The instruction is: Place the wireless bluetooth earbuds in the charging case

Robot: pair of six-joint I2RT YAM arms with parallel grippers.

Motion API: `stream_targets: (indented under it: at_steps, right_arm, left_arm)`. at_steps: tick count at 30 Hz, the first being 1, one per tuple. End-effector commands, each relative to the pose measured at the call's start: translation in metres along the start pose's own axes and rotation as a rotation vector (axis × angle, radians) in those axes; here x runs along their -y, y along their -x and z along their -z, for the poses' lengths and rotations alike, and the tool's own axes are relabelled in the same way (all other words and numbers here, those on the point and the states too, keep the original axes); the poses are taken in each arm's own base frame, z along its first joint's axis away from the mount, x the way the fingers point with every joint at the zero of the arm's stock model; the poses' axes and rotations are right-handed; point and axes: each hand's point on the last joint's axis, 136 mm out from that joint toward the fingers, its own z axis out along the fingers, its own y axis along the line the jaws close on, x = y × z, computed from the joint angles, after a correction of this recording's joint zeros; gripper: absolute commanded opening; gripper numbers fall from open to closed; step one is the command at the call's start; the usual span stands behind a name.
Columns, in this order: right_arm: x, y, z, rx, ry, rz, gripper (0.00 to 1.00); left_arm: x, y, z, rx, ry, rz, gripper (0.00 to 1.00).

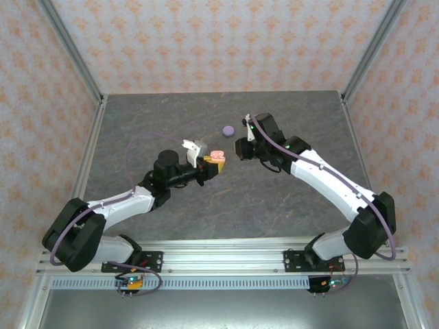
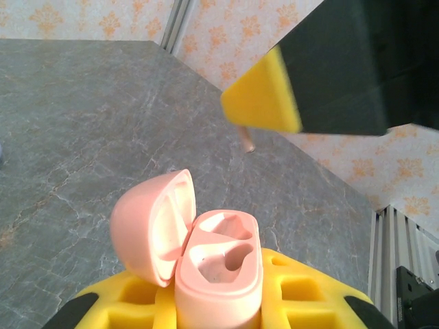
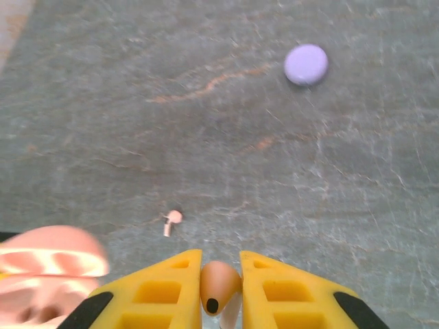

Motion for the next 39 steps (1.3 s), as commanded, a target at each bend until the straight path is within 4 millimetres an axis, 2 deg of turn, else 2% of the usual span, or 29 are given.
stream_targets:
  at_steps: [1,6,14,27,39]
  right_arm:
    - [-0.028,0.027,0.026,0.1,0.083,0.059,0.19]
    - [-0.049,0.038,0.044,0.149,0.162,0.085,0.19]
    - [-0.064,0.047,0.059,0.195,0.235,0.102,0.19]
    - [-0.073,0.043,0.053,0.178,0.276,0.089,0.19]
    - [-0.071,0.036,0.049,0.16,0.279,0.083,0.19]
  left_arm:
    - [0.01,0.016,-0.003,0.075,-0.036,-0.02,0.02]
    - [0.018,0.024,-0.005,0.103,-0.072,-0.018,0.01]
    - [0.024,0.033,-0.012,0.129,-0.1,0.002,0.01]
    - [0.038,0.045,-0.026,0.137,-0.147,0.024,0.02]
    - [0.045,0.058,-0.023,0.167,-0.161,0.024,0.02]
